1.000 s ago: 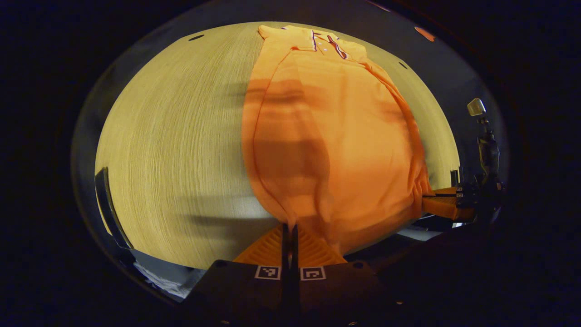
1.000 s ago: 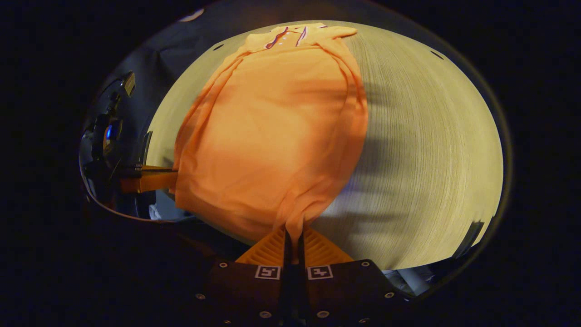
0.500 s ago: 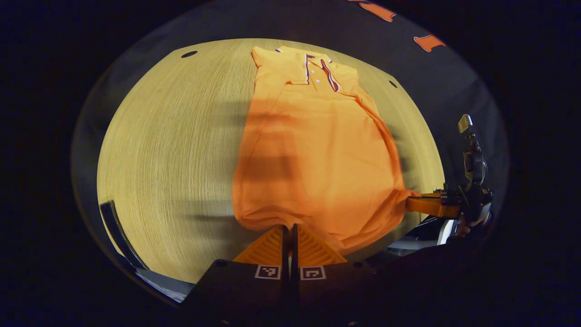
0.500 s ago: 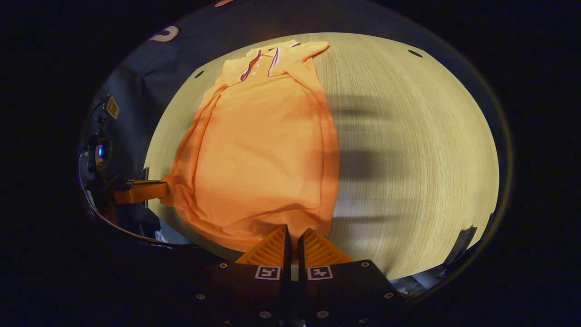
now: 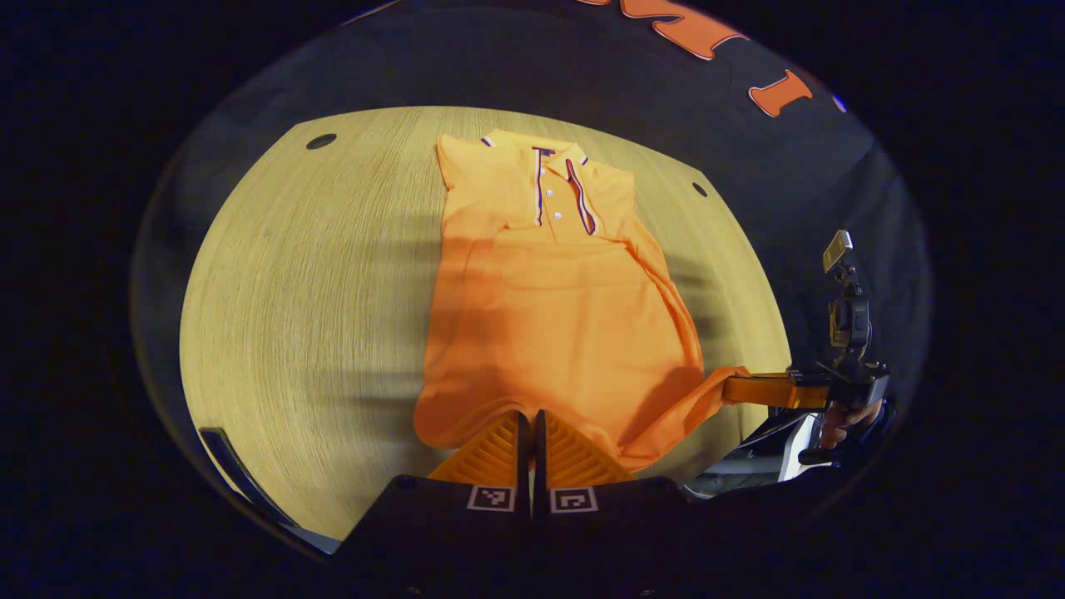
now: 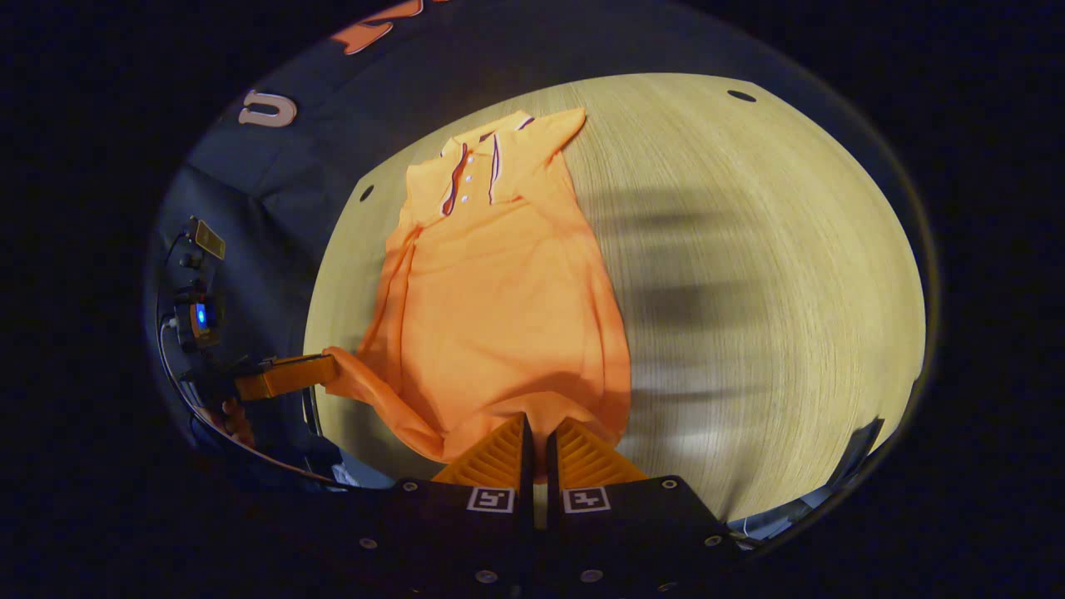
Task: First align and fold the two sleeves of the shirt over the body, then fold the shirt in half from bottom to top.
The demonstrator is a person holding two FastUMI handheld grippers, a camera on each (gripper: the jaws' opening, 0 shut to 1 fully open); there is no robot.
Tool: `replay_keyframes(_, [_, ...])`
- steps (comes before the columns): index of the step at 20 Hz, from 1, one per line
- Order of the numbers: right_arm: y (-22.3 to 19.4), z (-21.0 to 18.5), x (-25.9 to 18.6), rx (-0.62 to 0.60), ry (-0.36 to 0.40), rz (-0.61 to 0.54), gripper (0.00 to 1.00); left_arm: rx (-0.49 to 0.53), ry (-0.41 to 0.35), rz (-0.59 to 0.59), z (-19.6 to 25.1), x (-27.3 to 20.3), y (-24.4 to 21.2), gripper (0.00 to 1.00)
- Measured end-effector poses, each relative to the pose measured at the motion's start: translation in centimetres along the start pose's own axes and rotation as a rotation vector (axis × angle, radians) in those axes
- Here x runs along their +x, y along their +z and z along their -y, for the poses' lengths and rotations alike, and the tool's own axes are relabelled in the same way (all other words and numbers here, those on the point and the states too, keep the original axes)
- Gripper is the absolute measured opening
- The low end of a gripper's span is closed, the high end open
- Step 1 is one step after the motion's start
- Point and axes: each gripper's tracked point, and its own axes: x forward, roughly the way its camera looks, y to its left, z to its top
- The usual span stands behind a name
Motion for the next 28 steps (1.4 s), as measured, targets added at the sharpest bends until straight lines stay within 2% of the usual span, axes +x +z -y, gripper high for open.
replay_keyframes(6, [7.4, -1.1, -0.1, -0.005, 0.018, 0.088, 0.07, 0.037, 0.004, 0.103, -0.9, 0.3, 8.4, 0.01])
replay_keyframes(14, [17.7, -2.4, 1.0, -0.059, 0.007, 0.171, 0.07, 0.059, 0.023, 0.191, -3.3, 1.8, 19.0, 0.01])
replay_keyframes(23, [28.7, -3.1, 3.8, -0.087, -0.008, 0.241, 0.07, 0.178, 0.149, 0.289, -6.8, 4.7, 29.1, 0.01])
replay_keyframes(28, [34.1, -2.3, 6.0, -0.085, -0.051, 0.282, 0.07, 0.176, 0.219, 0.329, -8.9, 6.5, 33.2, 0.01])
